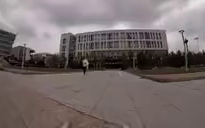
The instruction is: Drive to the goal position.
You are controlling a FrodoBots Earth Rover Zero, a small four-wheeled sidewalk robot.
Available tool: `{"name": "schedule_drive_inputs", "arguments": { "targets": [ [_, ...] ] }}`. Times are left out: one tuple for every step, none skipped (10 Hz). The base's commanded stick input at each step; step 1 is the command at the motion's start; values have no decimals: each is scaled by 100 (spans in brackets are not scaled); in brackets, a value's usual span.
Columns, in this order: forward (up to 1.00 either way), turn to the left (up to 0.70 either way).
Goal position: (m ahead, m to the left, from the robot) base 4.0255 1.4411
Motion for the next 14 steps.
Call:
{"name": "schedule_drive_inputs", "arguments": {
  "targets": [
    [100,0],
    [100,0],
    [99,0],
    [96,0],
    [36,0],
    [0,0],
    [0,0],
    [0,0],
    [0,0],
    [0,0],
    [0,0],
    [0,0],
    [0,0],
    [0,0]
  ]
}}
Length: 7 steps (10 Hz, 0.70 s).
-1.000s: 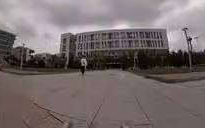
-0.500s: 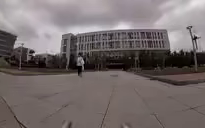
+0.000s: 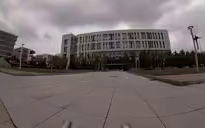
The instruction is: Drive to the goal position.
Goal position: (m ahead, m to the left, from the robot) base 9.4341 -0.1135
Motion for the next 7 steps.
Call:
{"name": "schedule_drive_inputs", "arguments": {
  "targets": [
    [5,0],
    [20,0],
    [84,0],
    [94,0],
    [100,0],
    [100,0],
    [100,0]
  ]
}}
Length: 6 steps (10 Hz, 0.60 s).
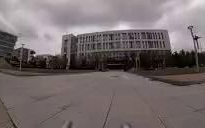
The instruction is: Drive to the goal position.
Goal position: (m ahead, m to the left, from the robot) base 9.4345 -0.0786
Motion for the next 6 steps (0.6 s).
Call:
{"name": "schedule_drive_inputs", "arguments": {
  "targets": [
    [100,0],
    [100,0],
    [100,0],
    [100,-8],
    [100,-23],
    [100,0]
  ]
}}
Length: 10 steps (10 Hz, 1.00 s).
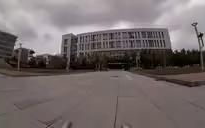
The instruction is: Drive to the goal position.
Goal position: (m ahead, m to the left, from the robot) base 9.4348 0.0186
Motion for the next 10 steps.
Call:
{"name": "schedule_drive_inputs", "arguments": {
  "targets": [
    [100,0],
    [100,-5],
    [100,-13],
    [100,-1],
    [100,0],
    [100,0],
    [100,0],
    [100,0],
    [100,0],
    [100,-13]
  ]
}}
